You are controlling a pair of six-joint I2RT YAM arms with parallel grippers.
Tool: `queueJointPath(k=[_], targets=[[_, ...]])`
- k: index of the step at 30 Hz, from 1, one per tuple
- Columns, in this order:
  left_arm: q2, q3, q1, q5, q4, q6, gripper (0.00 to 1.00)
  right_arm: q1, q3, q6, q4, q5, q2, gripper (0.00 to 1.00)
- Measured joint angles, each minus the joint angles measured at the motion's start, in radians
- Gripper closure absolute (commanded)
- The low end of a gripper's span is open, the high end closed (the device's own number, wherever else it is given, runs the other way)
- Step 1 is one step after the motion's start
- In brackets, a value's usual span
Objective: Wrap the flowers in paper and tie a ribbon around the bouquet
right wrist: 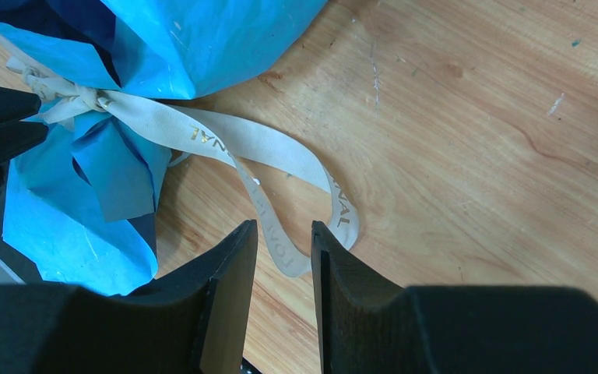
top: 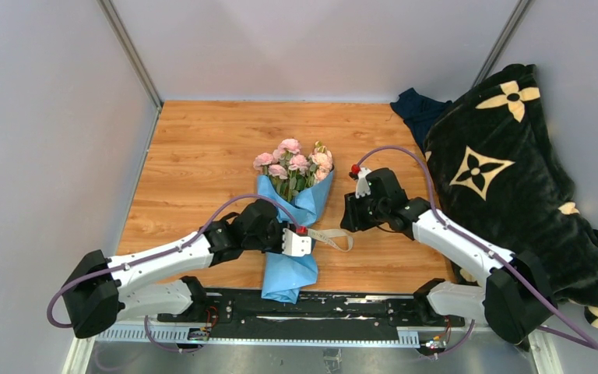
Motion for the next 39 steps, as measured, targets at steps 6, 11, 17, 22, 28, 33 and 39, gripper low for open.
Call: queueJointPath(k=[6,11,17,22,28,33,39], targets=[[0.023,0.0,-0.008,-0.019,0.026,-0.005,0.71,0.0,-0.013,0.0,0.008,-0.002,0.0,0.63],[0.032,0.0,-0.008,-0.023,0.026,0.008,0.72,0.0,-0.013,-0.001,0.008,-0.003,0.0,0.63],[0.043,-0.013,-0.008,-0.039,0.023,0.024,0.94,0.0,-0.013,-0.005,0.008,-0.003,0.0,0.63],[0.043,-0.012,-0.009,-0.053,0.018,0.032,1.0,0.0,-0.013,-0.005,0.008,-0.004,0.0,0.63],[0.021,0.04,-0.011,-0.079,-0.082,0.032,1.0,0.0,-0.013,-0.014,0.018,-0.037,0.002,0.62],[-0.04,0.168,-0.011,-0.052,-0.232,0.052,1.0,0.0,-0.013,-0.036,0.047,-0.117,0.017,0.57],[-0.128,0.143,-0.011,-0.037,-0.392,0.128,1.0,0.0,-0.013,-0.098,0.057,-0.184,0.026,0.42]])
